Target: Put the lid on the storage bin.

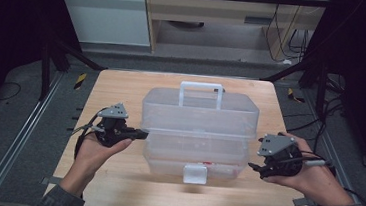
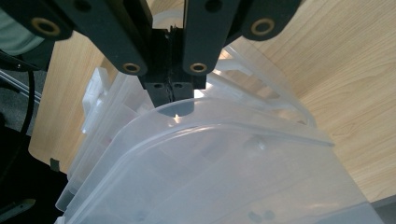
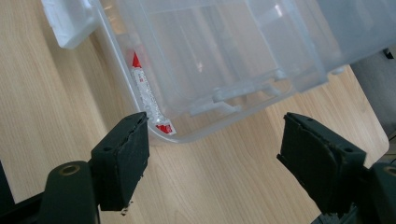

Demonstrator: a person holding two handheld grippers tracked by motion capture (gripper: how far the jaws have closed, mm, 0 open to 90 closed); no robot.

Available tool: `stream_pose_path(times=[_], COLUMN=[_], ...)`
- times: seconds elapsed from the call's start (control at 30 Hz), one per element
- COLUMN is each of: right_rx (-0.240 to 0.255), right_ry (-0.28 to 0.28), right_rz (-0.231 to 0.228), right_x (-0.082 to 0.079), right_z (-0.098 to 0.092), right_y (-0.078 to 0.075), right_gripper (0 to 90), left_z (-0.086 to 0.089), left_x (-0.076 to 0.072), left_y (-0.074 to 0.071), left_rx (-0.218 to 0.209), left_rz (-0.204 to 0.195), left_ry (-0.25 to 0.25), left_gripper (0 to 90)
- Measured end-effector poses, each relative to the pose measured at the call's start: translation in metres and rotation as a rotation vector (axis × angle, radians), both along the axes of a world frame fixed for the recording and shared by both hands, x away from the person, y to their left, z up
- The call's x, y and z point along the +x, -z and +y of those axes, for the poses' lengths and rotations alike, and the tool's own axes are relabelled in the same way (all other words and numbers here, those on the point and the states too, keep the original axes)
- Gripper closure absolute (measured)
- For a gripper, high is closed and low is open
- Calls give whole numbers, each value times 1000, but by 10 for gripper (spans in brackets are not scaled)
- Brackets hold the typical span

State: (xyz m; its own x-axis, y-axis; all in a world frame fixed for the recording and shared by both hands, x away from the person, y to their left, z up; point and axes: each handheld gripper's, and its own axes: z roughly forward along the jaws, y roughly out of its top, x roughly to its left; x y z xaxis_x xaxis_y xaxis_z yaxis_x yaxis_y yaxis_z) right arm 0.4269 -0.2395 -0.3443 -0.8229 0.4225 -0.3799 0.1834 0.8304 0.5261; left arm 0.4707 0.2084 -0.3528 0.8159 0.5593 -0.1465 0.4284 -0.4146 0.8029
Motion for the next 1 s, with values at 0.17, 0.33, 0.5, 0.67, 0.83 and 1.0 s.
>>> stream_pose_path(times=[0.17, 0.33, 0.5, 0.67, 0.83, 1.0], right_rx=[4, 8, 16, 28, 32, 33], right_ry=[29, 62, 111, 165, 192, 211], right_rz=[-10, -9, -13, -20, -17, -11], right_x=[1, 3, 7, 9, 9, 11], right_z=[-6, -14, -22, -30, -37, -42], right_y=[0, 2, 5, 8, 11, 16], right_gripper=[236, 236, 234, 234, 234, 234], left_z=[2, 6, 8, 8, 8, 8], left_x=[-3, -5, -7, -10, -12, -13], left_y=[4, 10, 16, 20, 23, 24], left_rx=[-4, -10, -8, 4, 3, 9], left_rz=[-5, 0, 7, 9, 6, 4], left_ry=[-14, -28, -33, -29, -29, -27], left_gripper=[896, 895, 896, 896, 896, 896])
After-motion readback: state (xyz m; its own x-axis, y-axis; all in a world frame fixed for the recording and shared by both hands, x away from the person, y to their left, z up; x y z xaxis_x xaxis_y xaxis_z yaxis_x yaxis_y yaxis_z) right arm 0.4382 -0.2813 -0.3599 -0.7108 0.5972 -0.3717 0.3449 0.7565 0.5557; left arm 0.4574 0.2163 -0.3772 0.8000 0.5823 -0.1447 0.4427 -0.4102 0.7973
